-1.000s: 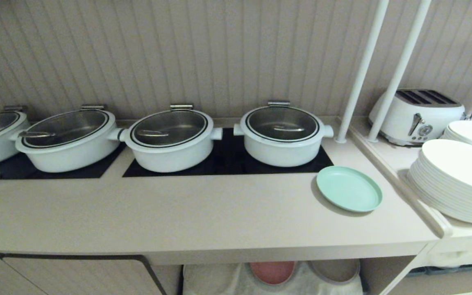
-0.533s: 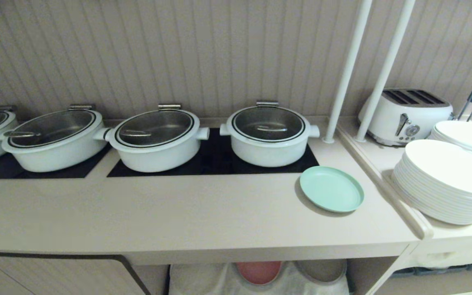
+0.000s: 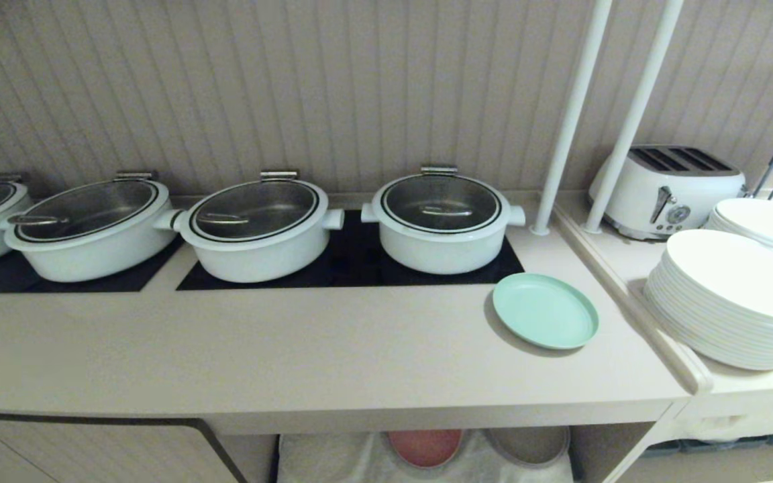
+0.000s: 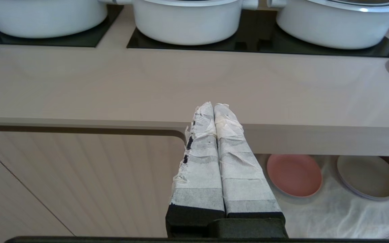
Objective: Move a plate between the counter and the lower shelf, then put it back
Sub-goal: Pick up the plate
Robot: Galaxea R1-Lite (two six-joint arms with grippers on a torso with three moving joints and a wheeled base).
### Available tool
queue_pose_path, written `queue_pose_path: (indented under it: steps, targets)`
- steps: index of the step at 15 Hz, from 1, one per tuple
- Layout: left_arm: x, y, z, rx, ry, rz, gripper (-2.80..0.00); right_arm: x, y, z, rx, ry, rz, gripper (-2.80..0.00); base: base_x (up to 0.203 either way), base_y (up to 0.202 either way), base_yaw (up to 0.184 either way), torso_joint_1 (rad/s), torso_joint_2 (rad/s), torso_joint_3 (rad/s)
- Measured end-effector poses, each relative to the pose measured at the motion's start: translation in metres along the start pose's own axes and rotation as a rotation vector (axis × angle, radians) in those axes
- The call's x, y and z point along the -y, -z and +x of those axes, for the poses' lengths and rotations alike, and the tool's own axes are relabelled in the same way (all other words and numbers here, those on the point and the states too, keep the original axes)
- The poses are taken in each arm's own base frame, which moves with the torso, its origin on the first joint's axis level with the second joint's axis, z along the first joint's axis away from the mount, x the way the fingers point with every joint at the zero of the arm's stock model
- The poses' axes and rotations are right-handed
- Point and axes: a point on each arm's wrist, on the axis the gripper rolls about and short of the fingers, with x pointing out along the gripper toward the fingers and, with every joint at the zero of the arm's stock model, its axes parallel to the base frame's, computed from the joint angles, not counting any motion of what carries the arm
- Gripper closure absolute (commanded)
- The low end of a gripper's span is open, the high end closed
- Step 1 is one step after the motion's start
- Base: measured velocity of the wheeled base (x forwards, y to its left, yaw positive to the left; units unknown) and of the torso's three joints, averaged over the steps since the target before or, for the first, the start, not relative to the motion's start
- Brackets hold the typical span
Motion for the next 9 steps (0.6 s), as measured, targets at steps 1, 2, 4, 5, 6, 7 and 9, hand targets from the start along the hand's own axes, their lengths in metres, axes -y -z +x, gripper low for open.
queue_pose_path:
  steps: [1,2,4,5,6,7,9]
  targets:
    - [0.0000,0.0000,0.0000,0.000,0.000,0.000,0.00,0.0000,0.0000,0.0000,0.000,-0.001,0.000,0.00,0.000,0.000,0.000,0.000,0.00,0.000]
    - [0.0000,0.0000,0.0000,0.000,0.000,-0.001,0.00,0.0000,0.0000,0.0000,0.000,0.000,0.000,0.00,0.000,0.000,0.000,0.000,0.00,0.000]
    - [0.0000,0.0000,0.0000,0.000,0.000,0.000,0.00,0.0000,0.0000,0.0000,0.000,0.000,0.000,0.00,0.000,0.000,0.000,0.000,0.00,0.000]
    - [0.0000,0.0000,0.0000,0.000,0.000,0.000,0.00,0.0000,0.0000,0.0000,0.000,0.000,-0.001,0.00,0.000,0.000,0.000,0.000,0.00,0.000]
    - [0.0000,0.0000,0.0000,0.000,0.000,0.000,0.00,0.0000,0.0000,0.0000,0.000,0.000,-0.001,0.00,0.000,0.000,0.000,0.000,0.00,0.000]
    - [0.0000,0.0000,0.0000,0.000,0.000,0.000,0.00,0.0000,0.0000,0.0000,0.000,0.000,-0.002,0.00,0.000,0.000,0.000,0.000,0.00,0.000]
    - [0.0000,0.0000,0.0000,0.000,0.000,0.000,0.00,0.0000,0.0000,0.0000,0.000,0.000,-0.001,0.00,0.000,0.000,0.000,0.000,0.00,0.000]
